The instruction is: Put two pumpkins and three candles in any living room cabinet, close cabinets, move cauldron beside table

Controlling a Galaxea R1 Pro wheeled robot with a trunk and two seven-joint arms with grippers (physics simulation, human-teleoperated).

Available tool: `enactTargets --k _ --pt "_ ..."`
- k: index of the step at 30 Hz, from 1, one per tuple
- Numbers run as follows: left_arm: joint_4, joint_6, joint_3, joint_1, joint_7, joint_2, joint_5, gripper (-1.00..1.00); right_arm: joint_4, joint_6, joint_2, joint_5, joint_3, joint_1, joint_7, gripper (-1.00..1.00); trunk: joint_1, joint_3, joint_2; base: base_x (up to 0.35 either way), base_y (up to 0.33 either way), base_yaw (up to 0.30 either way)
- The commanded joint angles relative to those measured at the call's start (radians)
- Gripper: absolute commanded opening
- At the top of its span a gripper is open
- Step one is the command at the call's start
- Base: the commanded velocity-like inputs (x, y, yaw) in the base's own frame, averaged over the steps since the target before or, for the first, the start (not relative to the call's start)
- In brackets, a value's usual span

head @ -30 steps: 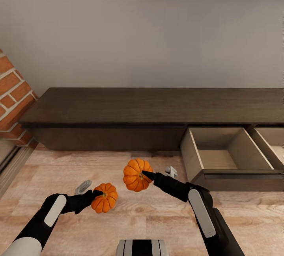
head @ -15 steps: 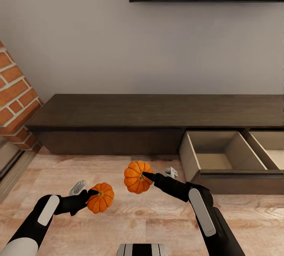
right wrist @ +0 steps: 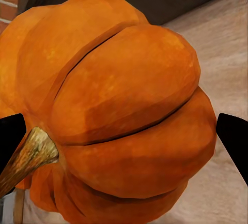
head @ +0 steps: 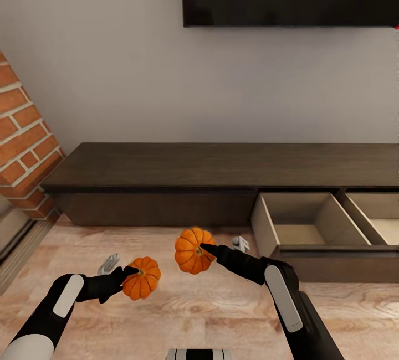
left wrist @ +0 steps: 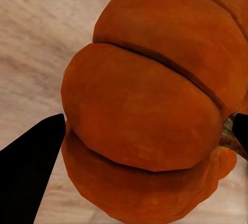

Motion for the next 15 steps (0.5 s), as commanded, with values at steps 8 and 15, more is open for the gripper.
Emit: enactTargets --k 8,15 --pt "0.000 0.000 0.000 0.000 0.001 0.001 -0.001 -1.00 0.000 0.002 0.000 -0.002 -0.001 -0.002 -0.001 -1.00 -0.004 0.031 0.002 0.000 0.000 0.000" --pt "0.000 0.002 0.000 0.000 0.001 0.001 0.000 -1.00 0.000 0.021 0.000 -0.002 -0.003 -0.003 0.000 -1.00 -0.007 0.053 0.004 0.000 0.000 0.000"
